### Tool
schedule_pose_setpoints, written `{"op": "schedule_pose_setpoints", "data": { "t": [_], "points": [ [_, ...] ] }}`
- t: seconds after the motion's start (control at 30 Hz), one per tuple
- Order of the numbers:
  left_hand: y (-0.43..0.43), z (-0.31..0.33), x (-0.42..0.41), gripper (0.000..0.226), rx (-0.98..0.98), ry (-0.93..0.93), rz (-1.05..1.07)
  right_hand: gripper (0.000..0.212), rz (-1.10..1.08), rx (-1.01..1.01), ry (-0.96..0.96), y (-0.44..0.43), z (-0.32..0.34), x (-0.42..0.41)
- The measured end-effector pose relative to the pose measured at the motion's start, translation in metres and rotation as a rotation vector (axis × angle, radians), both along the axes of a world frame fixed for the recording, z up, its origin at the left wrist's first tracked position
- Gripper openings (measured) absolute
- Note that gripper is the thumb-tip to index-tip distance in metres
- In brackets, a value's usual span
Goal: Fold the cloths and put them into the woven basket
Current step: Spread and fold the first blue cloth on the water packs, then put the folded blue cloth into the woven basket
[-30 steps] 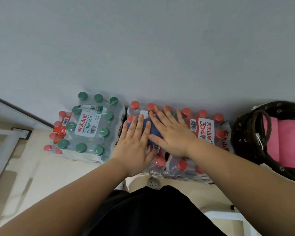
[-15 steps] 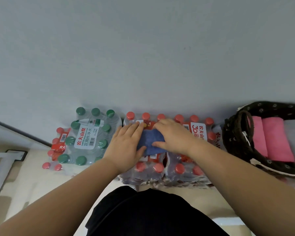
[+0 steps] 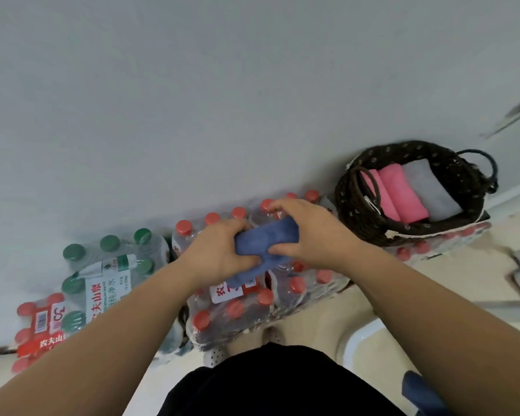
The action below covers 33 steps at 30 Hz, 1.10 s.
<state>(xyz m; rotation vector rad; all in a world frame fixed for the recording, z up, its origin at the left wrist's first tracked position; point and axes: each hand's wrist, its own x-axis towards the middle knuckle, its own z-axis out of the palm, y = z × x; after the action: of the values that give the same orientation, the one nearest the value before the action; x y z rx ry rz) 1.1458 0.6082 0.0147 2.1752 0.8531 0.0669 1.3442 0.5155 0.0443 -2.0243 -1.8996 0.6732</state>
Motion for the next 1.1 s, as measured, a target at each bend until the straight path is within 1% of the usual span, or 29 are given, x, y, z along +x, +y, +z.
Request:
{"op": "schedule_pose_setpoints", "data": {
  "t": [0.03, 0.1, 0.2, 0.27, 0.37, 0.5, 0.57, 0.6, 0.7, 0.8, 0.87, 0.93, 1.0, 1.03, 1.1],
  "points": [
    [0.0, 0.005, 0.005, 0.033, -0.013, -0.016, -0.003, 0.067, -0.05, 0.019, 0.033, -0.006, 0.004, 0.006],
    [0.0, 0.016, 0.016, 0.026, -0.032, -0.042, -0.005, 0.07, -0.138, 0.035, 0.109, -0.017, 0.013, 0.017],
    [-0.005, 0.027, 0.032, 0.025, -0.12, -0.123, 0.022, 0.073, -0.242, 0.044, 0.228, -0.029, 0.025, 0.033],
    [-0.009, 0.034, 0.045, 0.024, -0.192, -0.205, 0.065, 0.075, -0.33, 0.074, 0.391, -0.035, 0.034, 0.045],
    [-0.016, 0.048, 0.073, 0.028, -0.292, -0.323, 0.114, 0.077, -0.446, 0.151, 0.706, -0.041, 0.044, 0.063],
    [-0.032, 0.065, 0.12, 0.036, -0.419, -0.469, 0.239, 0.091, -0.555, 0.299, 1.098, -0.041, 0.048, 0.093],
    [-0.041, 0.072, 0.146, 0.039, -0.45, -0.522, 0.312, 0.088, -0.574, 0.337, 1.225, -0.039, 0.048, 0.11],
    [-0.046, 0.075, 0.159, 0.038, -0.476, -0.535, 0.329, 0.086, -0.579, 0.348, 1.259, -0.039, 0.048, 0.119],
    [-0.061, 0.081, 0.195, 0.032, -0.526, -0.523, 0.335, 0.068, -0.664, 0.409, 1.289, -0.038, 0.043, 0.158],
    [-0.069, 0.077, 0.221, 0.03, -0.443, -0.487, 0.385, 0.052, -0.725, 0.448, 1.179, -0.038, 0.028, 0.211],
    [-0.072, 0.074, 0.228, 0.031, -0.36, -0.436, 0.429, 0.042, -0.747, 0.379, 1.037, -0.039, 0.014, 0.248],
    [-0.075, 0.072, 0.23, 0.029, -0.275, -0.35, 0.448, 0.037, -0.717, 0.259, 0.945, -0.037, -0.003, 0.275],
    [-0.076, 0.07, 0.232, 0.029, -0.15, -0.232, 0.437, 0.036, -0.671, 0.122, 0.875, -0.032, -0.016, 0.286],
    [-0.077, 0.069, 0.233, 0.03, -0.052, -0.171, 0.416, 0.037, -0.64, 0.067, 0.833, -0.028, -0.02, 0.286],
    [-0.076, 0.066, 0.239, 0.033, 0.165, -0.094, 0.334, 0.048, -0.578, 0.034, 0.758, -0.02, -0.026, 0.277]
  ]
}}
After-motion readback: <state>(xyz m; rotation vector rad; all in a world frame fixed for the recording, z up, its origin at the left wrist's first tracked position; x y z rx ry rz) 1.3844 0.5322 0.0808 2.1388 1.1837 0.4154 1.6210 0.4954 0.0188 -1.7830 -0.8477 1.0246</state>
